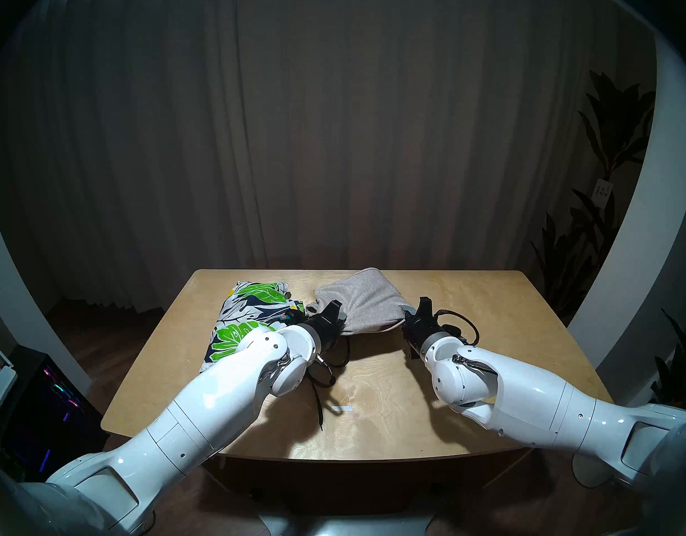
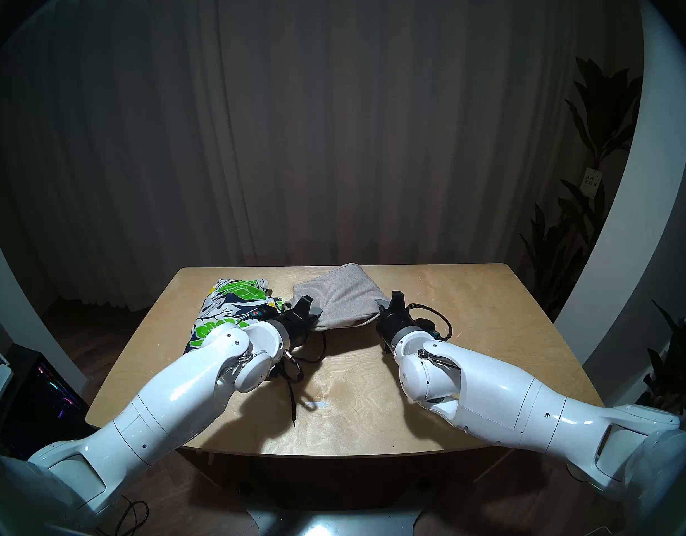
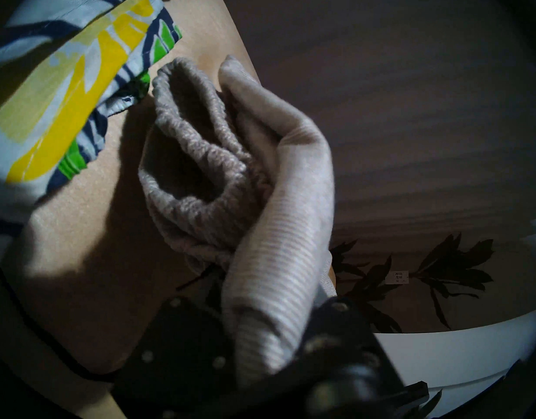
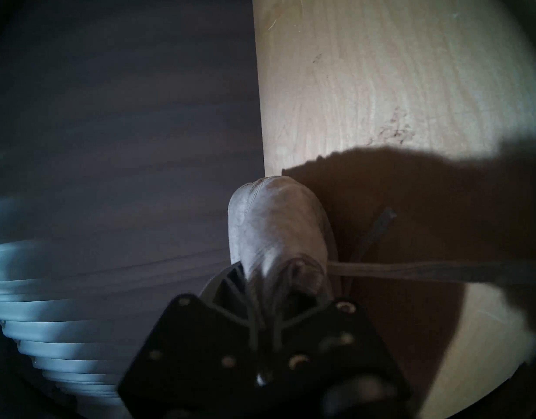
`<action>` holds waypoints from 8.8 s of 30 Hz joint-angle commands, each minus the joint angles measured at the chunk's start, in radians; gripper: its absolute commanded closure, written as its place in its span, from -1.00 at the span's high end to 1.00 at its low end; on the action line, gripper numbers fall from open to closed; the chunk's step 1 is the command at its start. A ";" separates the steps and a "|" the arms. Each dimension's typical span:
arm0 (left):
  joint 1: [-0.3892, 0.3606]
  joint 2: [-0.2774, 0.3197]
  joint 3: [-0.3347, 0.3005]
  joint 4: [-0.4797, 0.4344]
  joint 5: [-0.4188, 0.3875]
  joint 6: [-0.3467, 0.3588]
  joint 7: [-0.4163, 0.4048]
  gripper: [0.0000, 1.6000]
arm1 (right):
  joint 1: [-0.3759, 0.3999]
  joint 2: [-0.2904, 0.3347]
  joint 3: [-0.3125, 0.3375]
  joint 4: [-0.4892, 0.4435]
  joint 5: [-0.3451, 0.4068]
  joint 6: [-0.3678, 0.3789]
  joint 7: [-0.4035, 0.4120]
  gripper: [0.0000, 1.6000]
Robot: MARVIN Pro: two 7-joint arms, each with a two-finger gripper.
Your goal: Fold pants twice and stack them
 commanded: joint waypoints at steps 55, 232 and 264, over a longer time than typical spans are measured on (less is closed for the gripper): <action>-0.107 0.109 -0.125 -0.144 0.158 -0.089 -0.061 -1.00 | 0.131 -0.095 0.166 -0.155 0.022 -0.006 0.087 -1.00; 0.307 0.578 -0.283 -0.281 0.798 -0.313 -0.299 1.00 | 0.469 0.333 -0.172 0.059 -0.645 0.064 -0.259 1.00; 0.043 0.377 -0.165 -0.075 1.051 -0.092 -0.205 1.00 | 0.509 0.386 -0.205 0.170 -0.857 0.224 -0.163 1.00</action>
